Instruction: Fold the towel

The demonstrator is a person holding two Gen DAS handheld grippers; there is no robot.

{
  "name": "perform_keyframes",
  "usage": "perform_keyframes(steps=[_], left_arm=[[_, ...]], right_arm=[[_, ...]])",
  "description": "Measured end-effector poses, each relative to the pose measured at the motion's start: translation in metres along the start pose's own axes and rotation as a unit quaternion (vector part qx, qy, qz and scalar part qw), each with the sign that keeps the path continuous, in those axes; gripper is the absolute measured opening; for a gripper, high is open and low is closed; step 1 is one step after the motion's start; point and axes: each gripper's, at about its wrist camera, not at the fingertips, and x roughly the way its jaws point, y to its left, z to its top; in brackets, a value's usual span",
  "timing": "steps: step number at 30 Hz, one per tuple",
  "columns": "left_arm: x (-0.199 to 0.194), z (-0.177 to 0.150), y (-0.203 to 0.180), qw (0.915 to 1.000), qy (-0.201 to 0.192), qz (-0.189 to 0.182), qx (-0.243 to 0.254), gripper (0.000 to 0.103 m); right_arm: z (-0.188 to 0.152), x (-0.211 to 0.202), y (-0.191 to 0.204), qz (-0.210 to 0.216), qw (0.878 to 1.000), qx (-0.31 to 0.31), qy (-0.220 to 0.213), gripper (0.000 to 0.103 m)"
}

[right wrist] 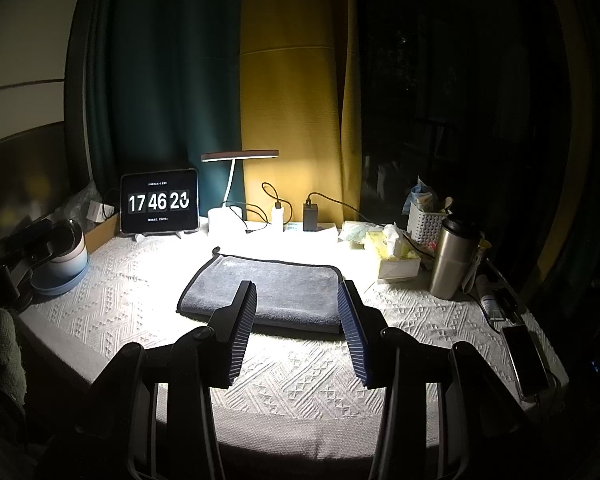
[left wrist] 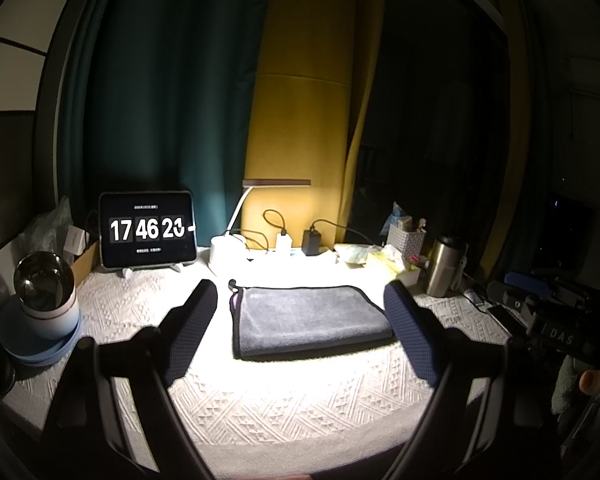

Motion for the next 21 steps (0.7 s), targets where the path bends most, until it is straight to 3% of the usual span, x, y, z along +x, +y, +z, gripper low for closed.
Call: perform_keyframes(steps=[21], left_arm=[[0.0006,-0.002,-0.0005,1.0,0.0,-0.004,-0.006,0.086]], right_arm=[[-0.0006,0.0019,0.0015,0.002,1.0,0.0,0.003,0.045]])
